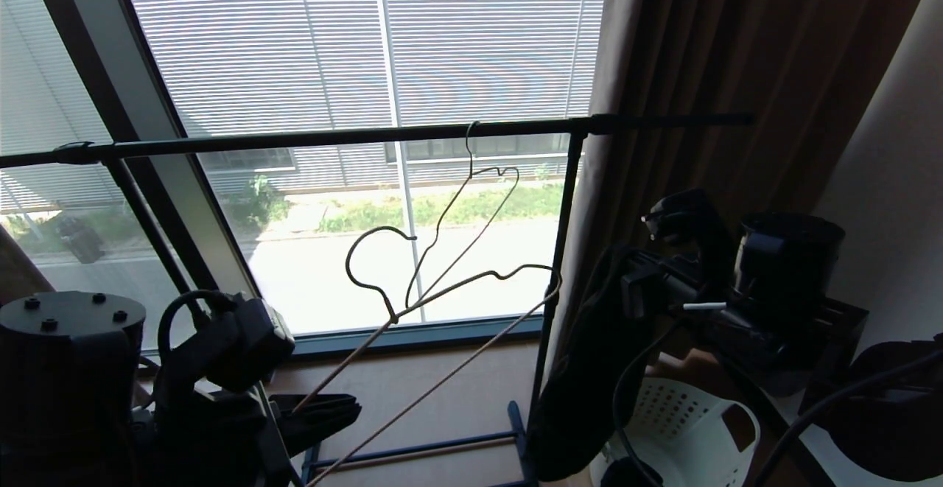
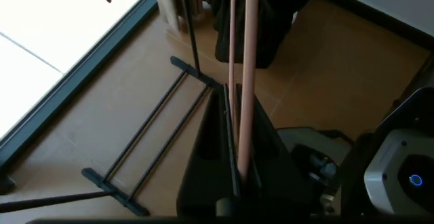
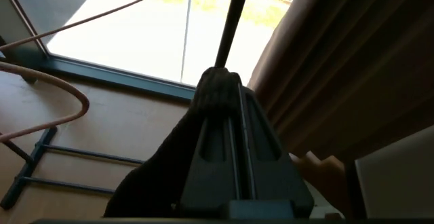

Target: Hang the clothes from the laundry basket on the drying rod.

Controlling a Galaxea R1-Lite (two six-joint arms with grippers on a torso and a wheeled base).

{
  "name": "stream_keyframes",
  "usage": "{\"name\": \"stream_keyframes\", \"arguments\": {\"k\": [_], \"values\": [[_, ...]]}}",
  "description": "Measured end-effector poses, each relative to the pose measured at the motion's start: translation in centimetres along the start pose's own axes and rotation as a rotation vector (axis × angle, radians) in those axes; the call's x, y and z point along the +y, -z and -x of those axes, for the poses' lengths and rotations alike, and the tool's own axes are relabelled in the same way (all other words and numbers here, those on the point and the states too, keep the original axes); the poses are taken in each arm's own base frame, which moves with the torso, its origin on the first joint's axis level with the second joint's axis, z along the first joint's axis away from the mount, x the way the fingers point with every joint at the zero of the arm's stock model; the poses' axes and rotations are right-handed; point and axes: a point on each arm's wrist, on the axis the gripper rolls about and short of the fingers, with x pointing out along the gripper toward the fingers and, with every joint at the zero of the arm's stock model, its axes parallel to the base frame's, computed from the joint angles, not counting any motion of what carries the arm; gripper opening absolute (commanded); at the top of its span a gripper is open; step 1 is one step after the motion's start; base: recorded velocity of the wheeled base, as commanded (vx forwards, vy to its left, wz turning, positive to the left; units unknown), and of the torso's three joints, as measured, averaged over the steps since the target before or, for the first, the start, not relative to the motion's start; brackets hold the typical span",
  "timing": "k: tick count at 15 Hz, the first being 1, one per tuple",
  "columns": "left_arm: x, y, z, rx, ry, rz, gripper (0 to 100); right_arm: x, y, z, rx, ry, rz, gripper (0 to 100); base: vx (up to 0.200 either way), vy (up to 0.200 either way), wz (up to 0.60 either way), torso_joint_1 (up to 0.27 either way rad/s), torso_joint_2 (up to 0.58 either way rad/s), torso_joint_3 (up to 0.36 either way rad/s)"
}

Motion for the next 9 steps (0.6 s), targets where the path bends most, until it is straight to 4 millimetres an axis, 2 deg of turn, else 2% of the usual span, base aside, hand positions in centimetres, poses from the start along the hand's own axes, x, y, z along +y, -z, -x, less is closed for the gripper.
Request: {"name": "stream_keyframes", "arguments": {"k": [9], "values": [[-1.8,0.6,-3.4,0.098,0.13,-0.035,0,-0.6,0.0,-0.4,0.0,0.036,-0.006,0,0.0,0.0,0.0,0.0,0.0,0.0]]}}
